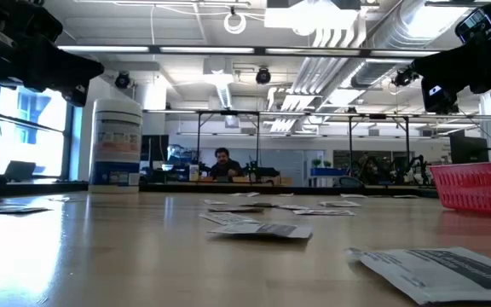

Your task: Pick & Place First Aid Supplies

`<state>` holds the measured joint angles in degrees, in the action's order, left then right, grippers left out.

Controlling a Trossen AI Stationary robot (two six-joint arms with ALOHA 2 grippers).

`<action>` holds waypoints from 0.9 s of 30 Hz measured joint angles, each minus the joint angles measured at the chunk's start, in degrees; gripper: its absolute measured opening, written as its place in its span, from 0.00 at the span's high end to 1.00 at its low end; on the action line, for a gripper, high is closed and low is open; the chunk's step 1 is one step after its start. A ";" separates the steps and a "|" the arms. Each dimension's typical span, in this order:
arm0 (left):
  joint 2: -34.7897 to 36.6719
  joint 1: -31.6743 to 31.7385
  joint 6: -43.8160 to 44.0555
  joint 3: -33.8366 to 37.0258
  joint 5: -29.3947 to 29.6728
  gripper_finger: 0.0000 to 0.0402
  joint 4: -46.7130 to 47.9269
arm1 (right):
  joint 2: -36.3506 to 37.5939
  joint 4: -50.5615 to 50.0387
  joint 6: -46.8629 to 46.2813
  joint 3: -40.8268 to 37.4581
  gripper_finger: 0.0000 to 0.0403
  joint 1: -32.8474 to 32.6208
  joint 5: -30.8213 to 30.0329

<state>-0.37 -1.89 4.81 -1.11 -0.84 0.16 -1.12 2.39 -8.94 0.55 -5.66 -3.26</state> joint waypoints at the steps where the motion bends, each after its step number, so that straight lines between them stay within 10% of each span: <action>1: 0.00 0.00 0.01 0.00 0.00 1.00 0.00 | -0.01 0.00 -0.01 0.01 0.99 -0.01 0.02; 27: 0.01 0.00 -0.01 -0.01 0.00 1.00 -0.01 | 0.00 5.72 9.01 0.01 0.99 0.01 -5.21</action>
<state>-0.36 -1.89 4.80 -1.13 -0.84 0.15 -1.12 8.11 0.07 0.56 -5.65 -8.48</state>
